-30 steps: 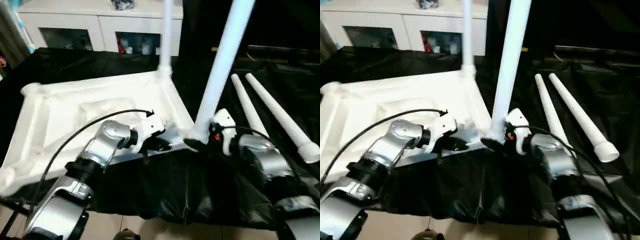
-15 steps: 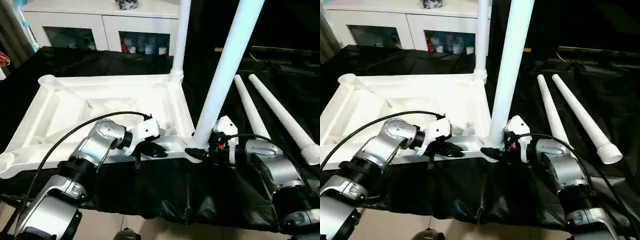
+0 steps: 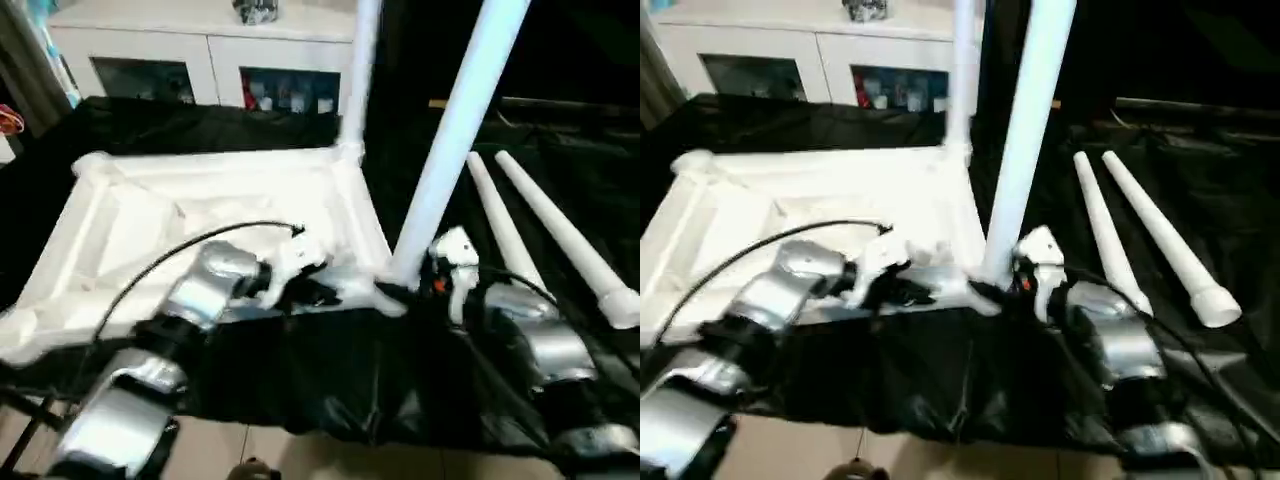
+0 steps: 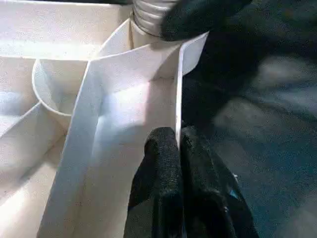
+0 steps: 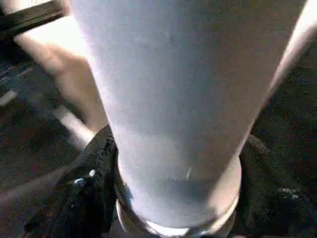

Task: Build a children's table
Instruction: Rotate leg to tighten

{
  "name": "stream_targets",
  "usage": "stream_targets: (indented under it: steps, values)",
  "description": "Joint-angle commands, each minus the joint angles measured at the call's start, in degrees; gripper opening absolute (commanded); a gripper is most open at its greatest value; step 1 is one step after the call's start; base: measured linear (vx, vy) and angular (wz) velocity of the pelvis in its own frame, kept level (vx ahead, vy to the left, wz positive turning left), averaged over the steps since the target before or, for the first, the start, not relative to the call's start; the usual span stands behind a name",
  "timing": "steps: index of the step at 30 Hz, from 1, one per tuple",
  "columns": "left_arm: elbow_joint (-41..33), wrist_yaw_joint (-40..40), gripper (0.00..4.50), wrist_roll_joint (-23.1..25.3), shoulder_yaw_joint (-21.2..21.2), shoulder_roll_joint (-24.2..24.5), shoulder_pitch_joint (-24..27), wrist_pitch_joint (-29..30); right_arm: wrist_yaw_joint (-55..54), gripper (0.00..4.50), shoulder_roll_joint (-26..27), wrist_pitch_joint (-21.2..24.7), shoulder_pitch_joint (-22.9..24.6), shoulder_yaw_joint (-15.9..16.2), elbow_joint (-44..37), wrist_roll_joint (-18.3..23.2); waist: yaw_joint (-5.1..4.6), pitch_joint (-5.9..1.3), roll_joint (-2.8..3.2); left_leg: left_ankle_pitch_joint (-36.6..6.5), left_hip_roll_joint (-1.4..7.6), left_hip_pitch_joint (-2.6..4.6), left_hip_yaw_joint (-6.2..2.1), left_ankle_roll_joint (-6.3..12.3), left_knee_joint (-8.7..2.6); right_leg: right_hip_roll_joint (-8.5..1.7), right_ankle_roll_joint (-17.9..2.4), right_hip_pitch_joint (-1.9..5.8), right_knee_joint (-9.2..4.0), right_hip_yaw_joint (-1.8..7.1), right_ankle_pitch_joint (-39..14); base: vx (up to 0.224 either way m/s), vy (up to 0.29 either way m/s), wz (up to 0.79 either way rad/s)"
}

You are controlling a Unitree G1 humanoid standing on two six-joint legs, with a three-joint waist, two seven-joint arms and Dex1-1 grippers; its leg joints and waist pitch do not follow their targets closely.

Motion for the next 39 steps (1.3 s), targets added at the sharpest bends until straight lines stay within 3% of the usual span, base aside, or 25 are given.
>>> stream_targets:
  steps: [1, 3, 5, 6, 10, 11, 15, 17, 24, 29, 39]
  values:
    - [2.7, 8.61, 0.0, 0.42, 0.31, -5.11, -2.61, 2.03, -7.14, 2.74, 5.78, 0.25, -2.54, 0.32, 4.18, 0.63, -0.43, -2.97, -0.15, -17.25, 3.52, 1.38, -1.71, -0.17, -4.52, -5.92, -9.01, 2.22, -6.19, 3.4, -24.16, 0.0, 0.0, 0.0]
    - [3.75, 11.33, 0.0, 0.54, 0.79, -6.55, -3.52, 2.85, -10.42, 2.74, 7.4, 0.09, -3.67, -0.28, 5.92, 0.36, -0.58, -3.01, -0.17, -18.76, 3.55, 1.85, -1.93, -0.83, -4.67, -6.01, -7.95, 2.05, -6.61, 3.38, -26.85, 0.0, 0.0, 0.0]
    - [5.95, 17.08, 0.0, 0.93, 1.96, -9.53, -5.41, 4.07, -20.14, 2.74, 10.81, -0.64, -6.73, -1.43, 10.92, -1.57, -0.93, -3.19, 0.23, -17.7, 3.66, 1.67, -2.0, -1.59, -4.89, -5.77, -8.31, 1.9, -6.22, 3.55, -24.03, 0.0, 0.0, 0.0]
    - [6.55, 18.57, 0.0, 1.17, 2.22, -10.28, -5.9, 4.18, -22.9, 2.74, 11.74, -0.87, -7.65, -1.84, 12.46, -2.11, -0.98, -3.27, 0.1, -17.79, 3.57, 1.69, -2.07, -1.8, -4.9, -5.73, -8.33, 2.02, -6.19, 3.44, -23.64, 0.0, 0.0, 0.0]
    - [7.46, 20.69, 0.0, 2.02, 1.86, -12.11, -6.66, 2.99, -26.74, 2.74, 14.19, -4.18, -9.96, -2.46, 16.83, -3.16, -1.12, -3.6, 0.13, -15.38, 3.44, 1.15, -1.8, -0.4, -4.69, -5.77, -9.67, 2.5, -5.59, 3.69, -16.75, 0.0, 0.0, 0.0]
    - [7.05, 19.71, 0.0, 2.21, 1.28, -12.18, -6.35, 2.42, -26.01, 3.3, 14.77, -4.84, -10.33, -2.95, 17.49, -2.55, -1.15, -3.68, 0.22, -13.96, 3.45, 0.95, -1.73, 0.31, -4.64, -5.63, -10.22, 2.63, -5.26, 3.7, -13.8, 0.0, 0.0, 0.0]
    - [6.53, 18.11, 0.0, 2.71, 0.27, -11.66, -5.74, 0.89, -24.53, 3.7, 15.04, -5.24, -10.5, -3.23, 17.62, -1.95, -1.34, -3.82, 0.23, -11.9, 3.53, 0.77, -1.67, 1.71, -4.51, -5.54, -11.35, 2.86, -4.77, 3.64, -9.53, 0.0, 0.0, 0.0]
    - [5.01, 13.17, 0.0, 3.01, -1.52, -9.66, -3.9, -2.57, -21.31, 3.86, 13.83, -6.61, -10.21, -2.06, 16.7, -3.02, -1.53, -3.78, 0.28, -12.49, 3.51, 0.65, -1.68, 2.01, -4.54, -5.58, -11.89, 3.0, -4.72, 3.62, -9.23, 0.0, 0.0, 0.0]
    - [-0.28, 0.88, 0.0, 1.0, -3.58, -4.4, 0.29, -5.8, -6.62, 3.92, 7.12, -7.97, -7.13, 2.75, 11.97, -3.86, -1.49, -3.68, 0.52, -12.69, 3.78, 0.71, -1.47, 2.85, -4.43, -5.52, -12.93, 3.05, -4.49, 3.7, -7.41, 0.0, 0.0, 0.0]
    - [-0.71, -3.19, 0.0, 0.62, -3.68, -1.53, 0.98, -7.61, 1.55, 3.92, 1.82, -8.77, -4.57, 4.88, 8.25, -4.84, -1.43, -3.42, 0.52, -14.97, 3.86, 0.94, -1.5, 2.09, -4.66, -5.46, -12.56, 2.88, -4.92, 3.64, -11.97, 0.0, 0.0, 0.0]
    - [-2.43, -14.4, 0.0, -1.48, -3.28, 4.33, 1.2, -8.33, 20.47, 3.77, -6.21, -3.77, 0.88, 8.18, -3.82, 0.97, -0.39, -3.51, 0.36, -12.81, 4.13, 0.78, -1.45, 3.96, -4.5, -5.46, -12.65, 2.83, -4.62, 3.74, -10.46, 0.0, 0.0, 0.0]
